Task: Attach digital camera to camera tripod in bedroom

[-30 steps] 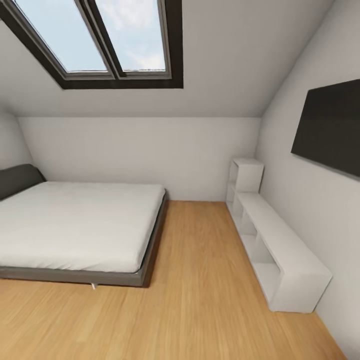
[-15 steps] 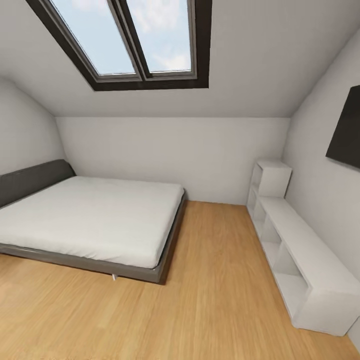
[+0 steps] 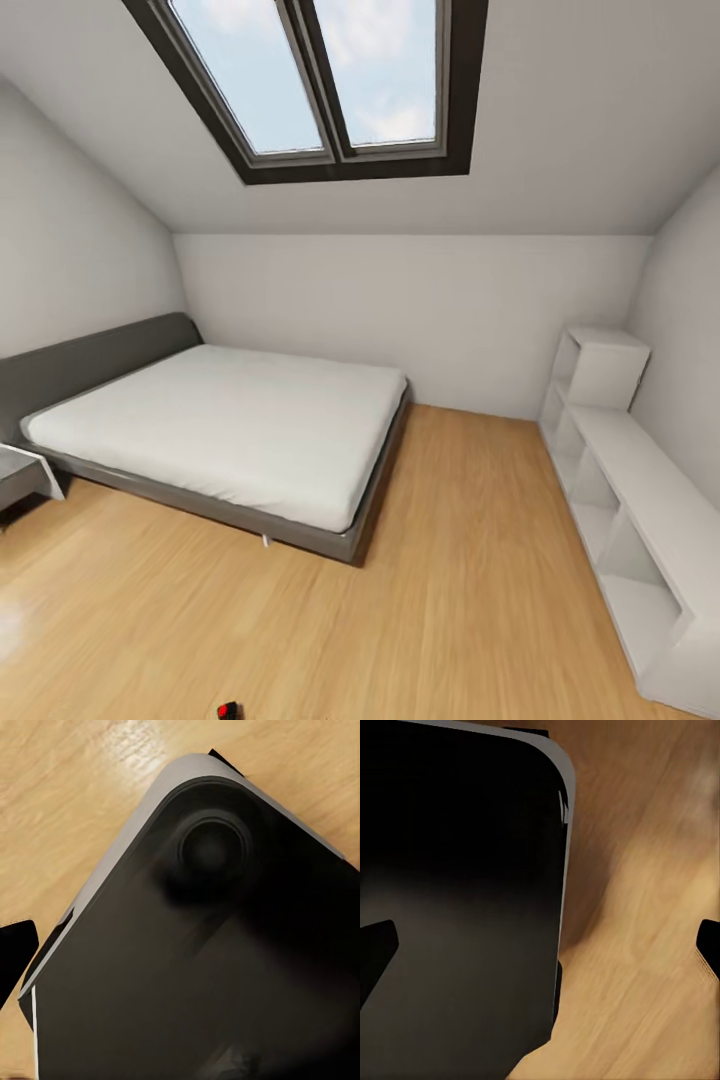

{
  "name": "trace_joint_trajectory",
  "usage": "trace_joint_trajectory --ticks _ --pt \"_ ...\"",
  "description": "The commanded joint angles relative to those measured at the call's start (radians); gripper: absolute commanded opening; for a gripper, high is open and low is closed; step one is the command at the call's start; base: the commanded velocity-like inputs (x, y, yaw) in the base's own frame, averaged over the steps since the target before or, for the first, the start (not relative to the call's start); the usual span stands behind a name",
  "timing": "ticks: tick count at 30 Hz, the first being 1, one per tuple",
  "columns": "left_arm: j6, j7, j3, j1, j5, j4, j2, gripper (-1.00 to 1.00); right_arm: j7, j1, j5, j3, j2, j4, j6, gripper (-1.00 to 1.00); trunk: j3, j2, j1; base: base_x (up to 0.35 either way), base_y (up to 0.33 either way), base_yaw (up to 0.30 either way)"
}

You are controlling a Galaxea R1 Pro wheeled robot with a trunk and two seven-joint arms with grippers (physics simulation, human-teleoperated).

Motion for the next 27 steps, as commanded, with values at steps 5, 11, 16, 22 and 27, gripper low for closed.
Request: trace_joint_trajectory --ticks 5,11,16,22,27 --pt "-0.001 0.001 0.004 0.001 -0.001 -0.002 0.0 1.0 -0.001 0.0 0.006 0.0 0.0 0.0 -0.002 1.0 -0.001 0.0 0.0 0.0 0.0 0.278" --pt "-0.001 0.001 0.004 0.001 -0.001 -0.002 0.0 1.0 -0.001 0.0 0.006 0.0 0.0 0.0 -0.002 1.0 -0.001 0.0 0.0 0.0 0.0 0.278" --pt "-0.001 0.001 0.004 0.001 -0.001 -0.002 0.0 1.0 -0.001 0.0 0.006 0.0 0.0 0.0 -0.002 1.0 -0.001 0.0 0.0 0.0 0.0 0.278" --pt "-0.001 0.001 0.004 0.001 -0.001 -0.002 0.0 1.0 -0.001 0.0 0.005 0.0 0.0 0.0 -0.002 1.0 -0.001 0.0 0.0 0.0 0.0 0.278" --pt "-0.001 0.001 0.004 0.001 -0.001 -0.002 0.0 1.0 -0.001 0.0 0.006 0.0 0.0 0.0 -0.002 1.0 -0.001 0.0 0.0 0.0 0.0 0.278"
